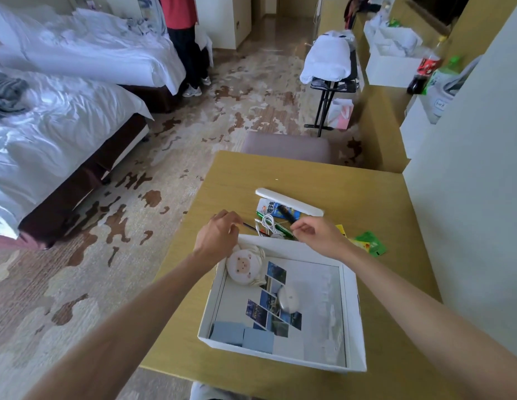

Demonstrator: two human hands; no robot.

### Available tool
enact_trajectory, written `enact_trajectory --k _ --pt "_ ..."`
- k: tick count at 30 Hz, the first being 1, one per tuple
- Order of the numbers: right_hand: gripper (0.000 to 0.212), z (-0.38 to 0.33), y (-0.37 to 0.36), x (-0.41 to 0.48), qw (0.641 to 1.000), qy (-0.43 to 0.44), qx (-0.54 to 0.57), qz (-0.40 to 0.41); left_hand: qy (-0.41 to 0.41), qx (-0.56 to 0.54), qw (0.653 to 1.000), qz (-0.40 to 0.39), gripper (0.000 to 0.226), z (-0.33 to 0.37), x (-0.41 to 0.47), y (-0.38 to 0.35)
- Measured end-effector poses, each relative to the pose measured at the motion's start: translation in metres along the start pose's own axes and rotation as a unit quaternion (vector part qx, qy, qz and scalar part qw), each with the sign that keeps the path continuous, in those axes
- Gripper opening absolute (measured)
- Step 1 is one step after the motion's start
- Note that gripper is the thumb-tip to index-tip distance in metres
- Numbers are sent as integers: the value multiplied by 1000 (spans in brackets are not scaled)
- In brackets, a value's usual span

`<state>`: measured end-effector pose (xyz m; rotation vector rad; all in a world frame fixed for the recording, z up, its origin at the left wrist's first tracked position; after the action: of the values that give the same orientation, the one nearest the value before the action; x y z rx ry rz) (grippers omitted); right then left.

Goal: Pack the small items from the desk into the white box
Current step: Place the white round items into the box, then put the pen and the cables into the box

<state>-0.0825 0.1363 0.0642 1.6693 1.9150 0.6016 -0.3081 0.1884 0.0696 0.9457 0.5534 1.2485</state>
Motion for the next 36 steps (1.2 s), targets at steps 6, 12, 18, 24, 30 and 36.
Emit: enact_trajectory --k 6,12,18,24,30,36 --pt "20 32 -16 65 996 -53 -64 -36 66 -98 990 -80 24 -45 65 -32" --pt "27 66 -61 113 948 -51 -266 -165 -83 36 958 -271 29 -53 99 -105" --pt "27 78 -89 129 944 -15 -249 -215 -250 146 920 -265 30 -40 105 -145" --pt "26 82 -97 130 952 -1 -220 -213 -199 75 964 -162 17 -66 114 -114" --pt "22 75 -99 129 939 39 -260 -223 -66 6 986 -151 18 -85 95 -70" --pt "13 46 -46 117 993 -7 -57 -99 -64 -35 995 -69 16 -66 62 -20"
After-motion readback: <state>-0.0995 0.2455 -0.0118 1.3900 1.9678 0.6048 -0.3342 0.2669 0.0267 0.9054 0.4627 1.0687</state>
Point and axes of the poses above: each hand's wrist, its own x-axis towards the middle knuckle, its own y-axis out of the back of the hand, z = x × y, the point moved 8 cm from there along x, towards the middle knuckle, and after that the axes turned 4 degrees about y, right-handed, at the moved point
